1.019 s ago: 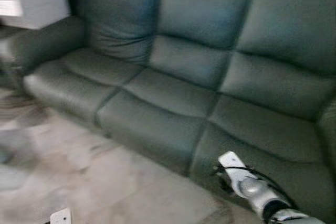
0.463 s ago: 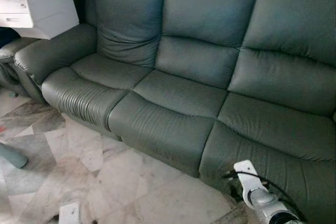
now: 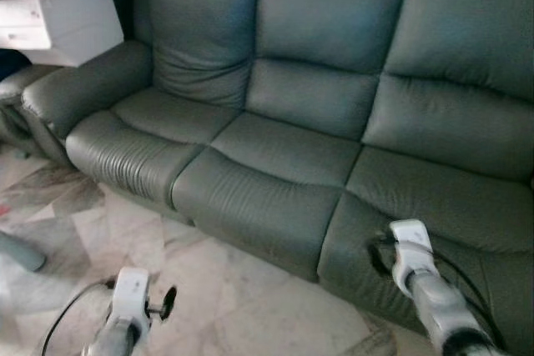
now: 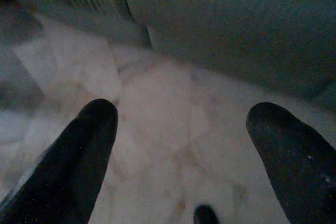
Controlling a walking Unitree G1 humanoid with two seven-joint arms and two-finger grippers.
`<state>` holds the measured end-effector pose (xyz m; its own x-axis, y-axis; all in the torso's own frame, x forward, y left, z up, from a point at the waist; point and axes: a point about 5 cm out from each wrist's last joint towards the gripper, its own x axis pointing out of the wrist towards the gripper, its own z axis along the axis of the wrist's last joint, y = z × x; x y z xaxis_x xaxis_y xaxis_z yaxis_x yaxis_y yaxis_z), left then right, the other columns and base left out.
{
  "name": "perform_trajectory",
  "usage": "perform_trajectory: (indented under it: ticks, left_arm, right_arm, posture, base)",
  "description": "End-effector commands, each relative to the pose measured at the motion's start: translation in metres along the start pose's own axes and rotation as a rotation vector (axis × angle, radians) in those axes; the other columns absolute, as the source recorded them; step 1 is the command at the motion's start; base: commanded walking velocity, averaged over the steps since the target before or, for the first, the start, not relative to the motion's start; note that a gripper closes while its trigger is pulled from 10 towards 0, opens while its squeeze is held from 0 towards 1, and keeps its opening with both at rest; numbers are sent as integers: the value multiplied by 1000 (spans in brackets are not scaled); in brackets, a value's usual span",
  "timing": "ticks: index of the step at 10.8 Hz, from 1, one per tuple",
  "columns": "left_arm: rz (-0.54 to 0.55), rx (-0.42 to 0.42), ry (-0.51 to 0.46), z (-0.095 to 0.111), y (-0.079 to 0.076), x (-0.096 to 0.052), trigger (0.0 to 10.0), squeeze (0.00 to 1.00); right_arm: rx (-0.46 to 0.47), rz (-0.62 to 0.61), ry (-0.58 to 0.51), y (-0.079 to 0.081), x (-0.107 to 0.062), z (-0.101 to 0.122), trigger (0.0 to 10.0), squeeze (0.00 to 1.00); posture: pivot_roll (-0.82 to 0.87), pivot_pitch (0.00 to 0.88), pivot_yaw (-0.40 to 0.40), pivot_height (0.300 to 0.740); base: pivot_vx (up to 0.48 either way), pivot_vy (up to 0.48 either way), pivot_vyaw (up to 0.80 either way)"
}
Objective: Move the pillow to the sofa
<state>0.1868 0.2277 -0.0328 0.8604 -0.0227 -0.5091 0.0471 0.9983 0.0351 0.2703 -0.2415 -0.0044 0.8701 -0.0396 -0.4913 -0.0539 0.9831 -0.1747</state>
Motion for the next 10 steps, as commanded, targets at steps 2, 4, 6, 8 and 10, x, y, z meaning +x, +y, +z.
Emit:
perform_trajectory:
  ticks: [2,4,6,8,10]
  left_arm:
    - [52,-60,-217,22,-12,-45,10000,0]
    - [89,-34,-286,25,-16,-52,10000,0]
    - [-11,38,-247,21,-21,-35,10000,0]
    - [-19,51,-224,30,-14,-31,10000,0]
    - [-49,37,-264,52,-8,-16,10000,0]
  right_arm:
    - [31,-19,-107,-13,-13,-4,10000,0]
    - [8,27,-149,-1,-19,-9,10000,0]
    - [-39,69,-127,6,-16,-14,10000,0]
    - [13,-9,-104,-12,-13,-10,10000,0]
    - [79,-147,-119,-40,-23,-15,10000,0]
  posture:
    - [-151,0,70,740]
    - [-144,0,48,740]
    - [-159,0,47,740]
    - [-175,0,52,740]
    - [-272,0,102,740]
  base:
    - [0,0,0]
    - [0,0,0]
    - [0,0,0]
    - [0,0,0]
    - [0,0,0]
